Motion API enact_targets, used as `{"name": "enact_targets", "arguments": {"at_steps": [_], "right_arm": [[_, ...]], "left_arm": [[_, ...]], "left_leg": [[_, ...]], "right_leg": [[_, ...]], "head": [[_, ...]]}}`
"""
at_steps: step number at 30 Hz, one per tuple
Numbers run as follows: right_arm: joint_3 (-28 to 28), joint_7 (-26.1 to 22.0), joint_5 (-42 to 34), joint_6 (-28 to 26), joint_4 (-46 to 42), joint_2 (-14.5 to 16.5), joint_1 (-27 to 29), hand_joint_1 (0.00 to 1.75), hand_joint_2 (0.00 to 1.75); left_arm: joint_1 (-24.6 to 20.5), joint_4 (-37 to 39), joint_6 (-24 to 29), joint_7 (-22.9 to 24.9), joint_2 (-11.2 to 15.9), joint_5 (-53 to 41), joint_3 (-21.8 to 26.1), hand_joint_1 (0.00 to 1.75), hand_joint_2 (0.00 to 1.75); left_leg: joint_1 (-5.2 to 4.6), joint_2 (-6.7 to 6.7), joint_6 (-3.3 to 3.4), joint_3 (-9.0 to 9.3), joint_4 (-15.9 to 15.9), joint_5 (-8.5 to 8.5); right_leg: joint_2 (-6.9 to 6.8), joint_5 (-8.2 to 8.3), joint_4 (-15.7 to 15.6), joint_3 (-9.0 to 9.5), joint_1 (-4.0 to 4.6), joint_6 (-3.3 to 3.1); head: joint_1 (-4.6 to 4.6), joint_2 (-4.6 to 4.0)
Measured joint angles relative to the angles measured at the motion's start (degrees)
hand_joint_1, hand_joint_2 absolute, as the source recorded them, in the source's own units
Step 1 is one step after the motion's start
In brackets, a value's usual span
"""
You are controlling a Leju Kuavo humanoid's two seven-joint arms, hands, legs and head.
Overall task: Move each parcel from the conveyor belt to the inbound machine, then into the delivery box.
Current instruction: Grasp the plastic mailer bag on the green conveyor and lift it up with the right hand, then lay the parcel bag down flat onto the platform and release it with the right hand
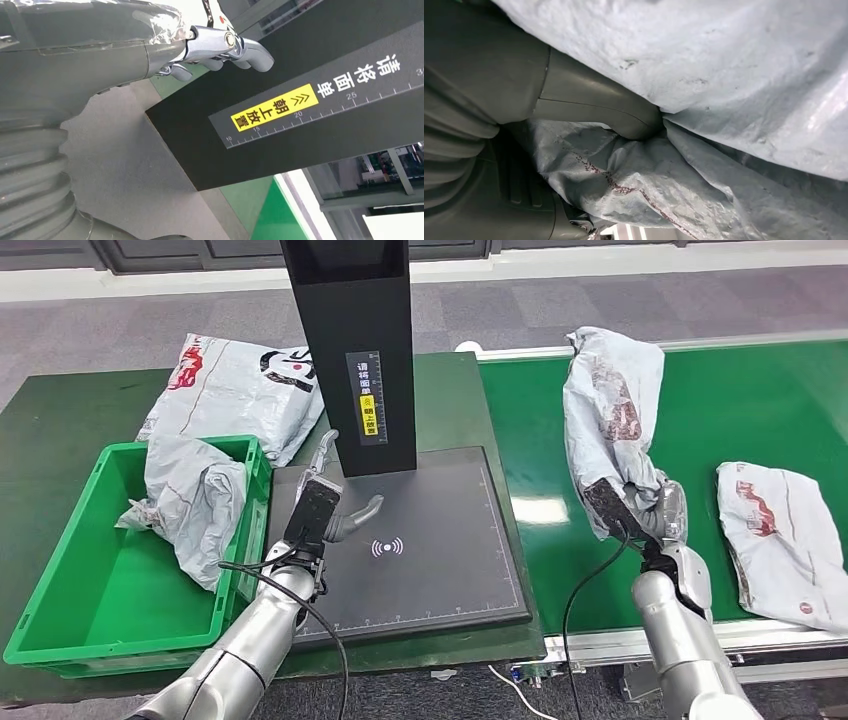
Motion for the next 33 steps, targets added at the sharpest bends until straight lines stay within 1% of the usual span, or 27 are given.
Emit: {"name": "enact_targets", "arguments": {"at_steps": [8,21,27,33], "right_arm": [[1.6,-0.1,-0.6,-0.2,-5.3,0.4,1.5,1.75,1.75],[1.8,-0.1,-0.7,-0.2,-6.7,0.6,1.9,1.75,1.75],[2.5,-3.0,-4.6,-0.9,-7.4,0.8,1.9,1.75,1.75],[3.6,-3.4,-5.5,-1.2,-8.8,1.4,1.9,1.75,1.75]], "left_arm": [[0.0,0.0,0.1,-0.1,0.1,0.0,0.1,0.0,1.75],[0.0,0.0,0.1,-0.1,0.1,-0.1,0.1,0.0,1.75],[0.0,0.0,0.5,-0.1,0.1,-0.2,0.3,0.0,1.75],[-0.1,0.0,0.9,-0.2,0.1,-0.4,0.4,0.0,1.75]], "left_leg": [[-0.01,-0.02,0.0,-0.03,0.0,0.0],[-0.01,-0.02,0.0,-0.04,0.0,0.0],[-0.01,-0.01,0.0,-0.05,0.0,0.0],[-0.01,-0.02,0.0,-0.04,0.0,0.0]], "right_leg": [[-0.02,0.0,0.0,0.0,-0.01,0.01],[-0.02,-0.01,0.0,-0.02,-0.01,0.01],[-0.02,0.0,0.0,-0.02,-0.01,0.01],[-0.02,-0.01,0.0,-0.03,0.0,0.01]], "head": [[0.0,0.0],[0.0,0.0],[0.0,0.0],[0.0,0.0]]}}
